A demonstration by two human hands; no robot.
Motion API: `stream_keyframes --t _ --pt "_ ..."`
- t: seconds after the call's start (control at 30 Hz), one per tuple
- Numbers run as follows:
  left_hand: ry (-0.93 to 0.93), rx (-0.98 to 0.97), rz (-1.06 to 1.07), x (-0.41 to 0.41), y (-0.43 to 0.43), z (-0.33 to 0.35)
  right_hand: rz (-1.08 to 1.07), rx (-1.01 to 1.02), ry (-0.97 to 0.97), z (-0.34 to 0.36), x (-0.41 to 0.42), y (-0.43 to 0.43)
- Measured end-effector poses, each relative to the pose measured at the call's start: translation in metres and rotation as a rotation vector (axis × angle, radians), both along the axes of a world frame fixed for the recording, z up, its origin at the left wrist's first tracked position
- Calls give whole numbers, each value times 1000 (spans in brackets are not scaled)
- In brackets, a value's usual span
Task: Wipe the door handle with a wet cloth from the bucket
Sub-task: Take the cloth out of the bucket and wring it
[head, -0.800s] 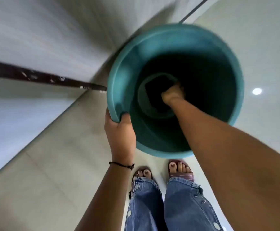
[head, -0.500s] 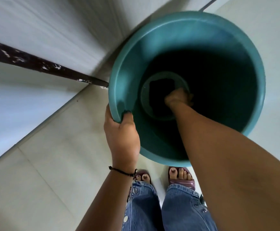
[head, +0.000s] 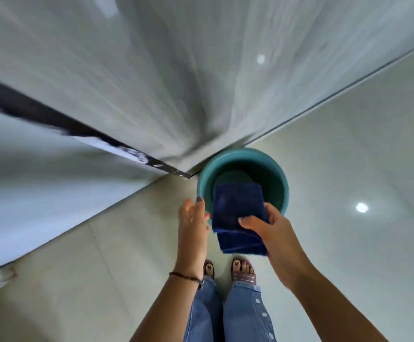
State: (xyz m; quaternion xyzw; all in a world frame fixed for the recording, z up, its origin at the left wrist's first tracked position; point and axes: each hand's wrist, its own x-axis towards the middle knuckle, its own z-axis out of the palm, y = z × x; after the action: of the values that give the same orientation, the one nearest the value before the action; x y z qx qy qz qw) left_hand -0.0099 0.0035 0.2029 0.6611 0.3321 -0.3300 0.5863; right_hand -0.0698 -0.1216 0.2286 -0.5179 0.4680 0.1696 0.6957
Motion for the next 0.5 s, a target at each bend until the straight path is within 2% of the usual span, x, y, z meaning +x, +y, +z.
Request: stream_keyframes --t 0.1,0.23,0.33,0.5 --pt "15 -277 72 -12 22 107 59 95 -62 110 -10 13" --pt "-114 -272 81 -37 63 230 177 134 -173 231 -17 42" --pt "-175 -286 163 -61 107 308 290 32 -248 301 -28 75" --pt "-262 -294 279 -105 197 386 442 -106 -347 353 -56 163"
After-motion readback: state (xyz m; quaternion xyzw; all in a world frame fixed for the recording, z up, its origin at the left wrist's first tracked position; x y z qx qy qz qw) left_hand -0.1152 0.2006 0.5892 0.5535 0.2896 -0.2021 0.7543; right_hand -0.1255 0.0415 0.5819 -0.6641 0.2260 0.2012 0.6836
